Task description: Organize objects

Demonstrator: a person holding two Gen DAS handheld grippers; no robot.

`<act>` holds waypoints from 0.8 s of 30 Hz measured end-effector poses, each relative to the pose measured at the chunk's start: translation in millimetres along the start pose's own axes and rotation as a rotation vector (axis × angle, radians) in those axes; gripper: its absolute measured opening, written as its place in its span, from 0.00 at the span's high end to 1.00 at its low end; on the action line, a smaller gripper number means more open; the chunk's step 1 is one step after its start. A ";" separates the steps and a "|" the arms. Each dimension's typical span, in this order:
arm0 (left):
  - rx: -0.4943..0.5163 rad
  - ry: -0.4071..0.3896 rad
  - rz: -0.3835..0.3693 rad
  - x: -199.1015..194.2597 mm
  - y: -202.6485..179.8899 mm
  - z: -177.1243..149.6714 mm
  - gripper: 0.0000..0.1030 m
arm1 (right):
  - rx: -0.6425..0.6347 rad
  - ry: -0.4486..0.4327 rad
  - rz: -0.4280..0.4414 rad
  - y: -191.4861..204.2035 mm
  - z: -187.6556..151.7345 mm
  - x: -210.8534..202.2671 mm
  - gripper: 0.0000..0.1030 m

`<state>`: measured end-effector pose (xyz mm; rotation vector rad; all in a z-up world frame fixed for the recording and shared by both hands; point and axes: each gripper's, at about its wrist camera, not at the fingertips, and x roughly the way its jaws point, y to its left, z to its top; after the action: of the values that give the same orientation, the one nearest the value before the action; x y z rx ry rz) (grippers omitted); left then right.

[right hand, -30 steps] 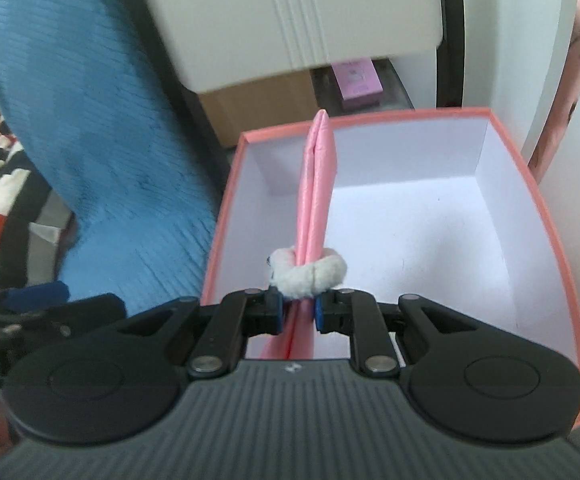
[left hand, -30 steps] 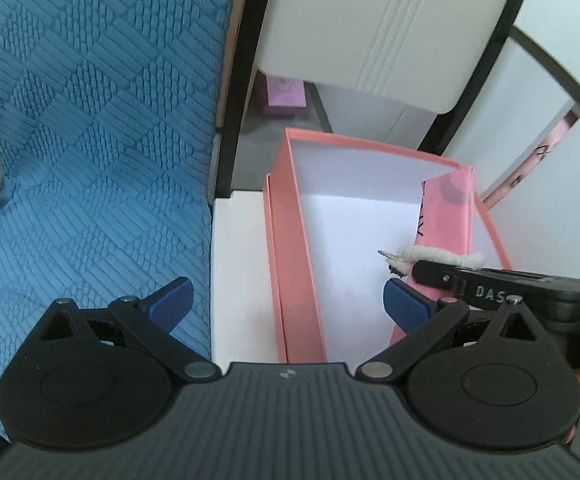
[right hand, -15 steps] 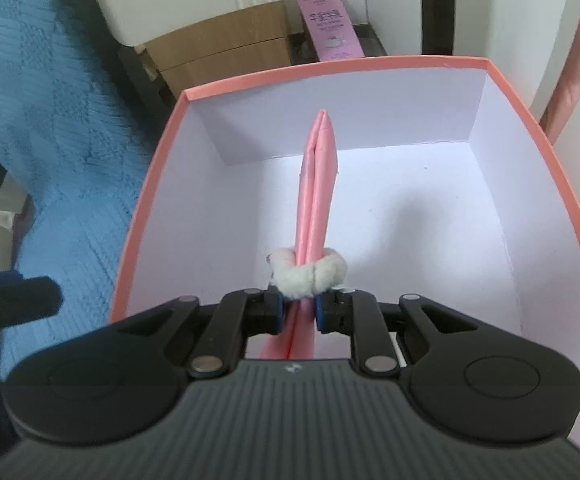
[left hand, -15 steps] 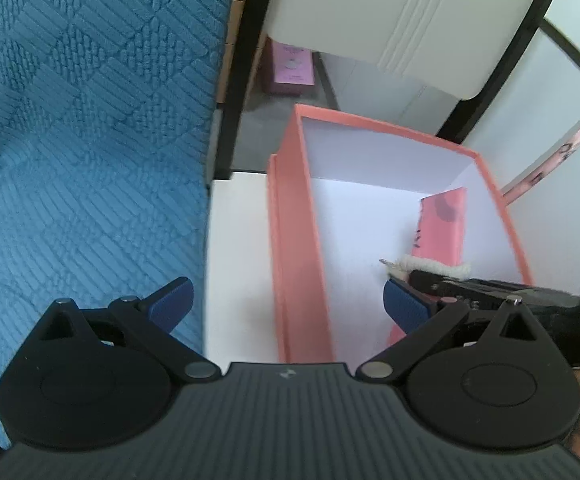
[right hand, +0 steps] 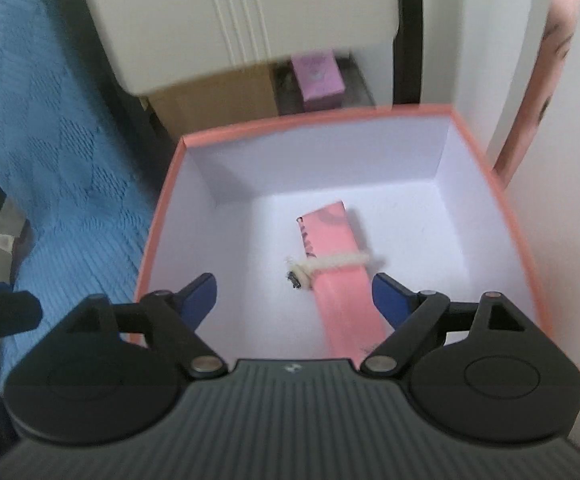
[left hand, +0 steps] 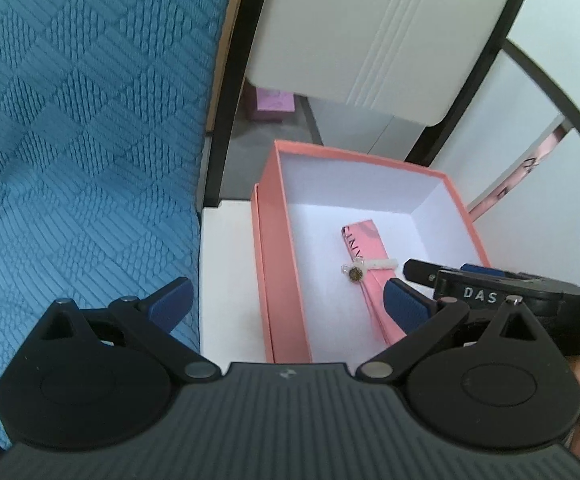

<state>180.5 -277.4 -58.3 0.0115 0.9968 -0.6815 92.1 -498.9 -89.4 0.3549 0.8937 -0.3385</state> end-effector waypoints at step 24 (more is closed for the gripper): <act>0.103 -0.137 -0.081 -159.6 4.6 -57.6 0.00 | -0.018 -0.200 -0.064 64.7 -65.1 -183.3 0.00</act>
<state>82.0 -172.6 31.7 0.0144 0.8336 -0.7968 -31.8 -387.8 30.2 0.2707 0.7129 -0.4169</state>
